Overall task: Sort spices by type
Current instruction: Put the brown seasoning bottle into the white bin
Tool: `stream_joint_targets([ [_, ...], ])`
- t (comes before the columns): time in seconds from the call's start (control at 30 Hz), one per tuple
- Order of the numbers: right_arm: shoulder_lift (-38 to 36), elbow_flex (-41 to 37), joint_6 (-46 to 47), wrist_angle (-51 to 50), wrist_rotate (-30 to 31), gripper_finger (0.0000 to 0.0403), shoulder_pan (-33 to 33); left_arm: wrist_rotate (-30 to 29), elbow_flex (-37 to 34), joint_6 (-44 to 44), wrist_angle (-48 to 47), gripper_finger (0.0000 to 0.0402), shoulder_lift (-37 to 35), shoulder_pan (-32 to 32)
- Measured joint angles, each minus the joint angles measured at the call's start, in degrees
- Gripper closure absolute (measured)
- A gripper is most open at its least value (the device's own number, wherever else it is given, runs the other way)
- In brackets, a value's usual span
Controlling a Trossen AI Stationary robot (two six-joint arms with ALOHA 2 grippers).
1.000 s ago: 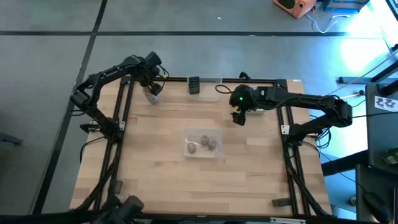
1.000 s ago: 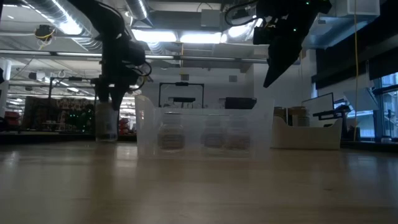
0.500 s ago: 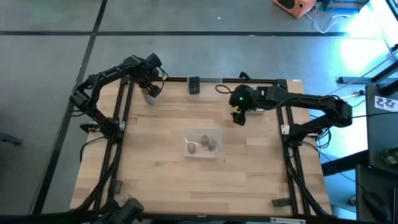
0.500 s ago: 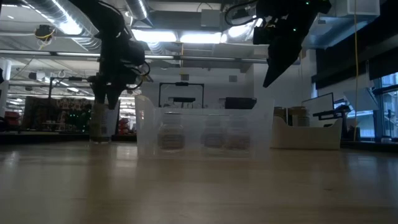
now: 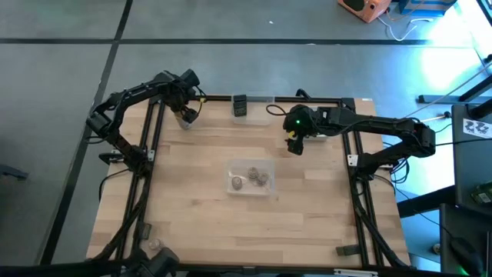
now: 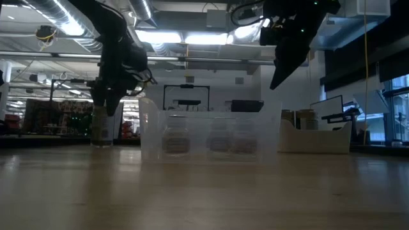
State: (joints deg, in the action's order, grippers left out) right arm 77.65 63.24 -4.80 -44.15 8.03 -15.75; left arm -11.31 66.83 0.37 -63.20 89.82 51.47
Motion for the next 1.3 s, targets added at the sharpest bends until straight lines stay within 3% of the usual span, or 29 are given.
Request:
stream_joint_targets([
  [0.3, 0.02, 0.00, 0.07, -0.03, -0.06, 0.0056, -0.02, -0.02, 0.02, 0.23, -0.03, 0.0141, -0.06, -1.29],
  [0.7, 0.09, -3.86, 3.07, 0.27, -0.11, 0.0056, 0.04, 0.31, 0.37, 1.59, -0.62, 0.0142, -0.31, -6.50],
  [1.3, -1.04, -8.00, 6.20, -0.05, -0.55, 0.0056, 2.07, 0.02, 7.58, -5.42, 2.13, 0.0137, -0.12, -24.14],
])
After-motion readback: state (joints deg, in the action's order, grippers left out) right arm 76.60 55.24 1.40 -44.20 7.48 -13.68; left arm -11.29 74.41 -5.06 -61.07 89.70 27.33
